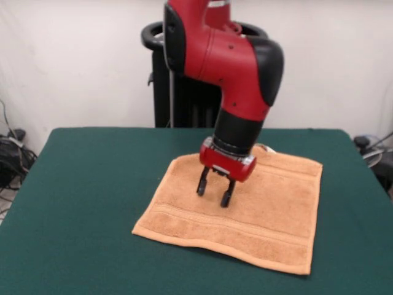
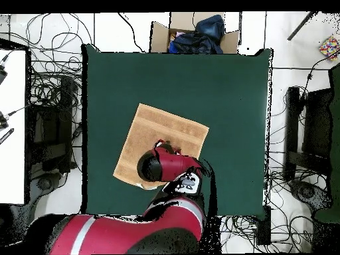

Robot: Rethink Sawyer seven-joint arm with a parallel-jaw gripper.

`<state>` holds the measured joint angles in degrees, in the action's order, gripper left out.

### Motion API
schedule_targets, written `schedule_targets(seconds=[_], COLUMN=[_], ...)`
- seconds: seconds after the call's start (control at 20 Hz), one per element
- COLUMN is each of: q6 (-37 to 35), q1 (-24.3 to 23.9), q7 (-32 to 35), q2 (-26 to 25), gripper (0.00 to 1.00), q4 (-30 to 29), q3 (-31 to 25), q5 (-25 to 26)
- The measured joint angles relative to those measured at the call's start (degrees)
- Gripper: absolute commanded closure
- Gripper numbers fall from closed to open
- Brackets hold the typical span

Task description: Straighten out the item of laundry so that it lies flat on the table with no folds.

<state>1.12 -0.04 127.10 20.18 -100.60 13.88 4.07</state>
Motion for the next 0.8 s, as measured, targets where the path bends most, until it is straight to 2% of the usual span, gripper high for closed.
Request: schedule_targets(seconds=[0.1,0.55,0.75,0.8], q6=[4.9,11.2,18.6,23.3], q1=[0.2,1.2,5.6,8.0], q7=[0.0,0.0,0.0,0.0], q2=[-1.2,-2.4,-5.5,-7.5], gripper=[0.0,0.0,0.0,0.0], q4=[0.1,0.2,0.4,0.6], q3=[0.4,2.0,6.4,8.4], q5=[1.4,5.9,3.4,1.1])
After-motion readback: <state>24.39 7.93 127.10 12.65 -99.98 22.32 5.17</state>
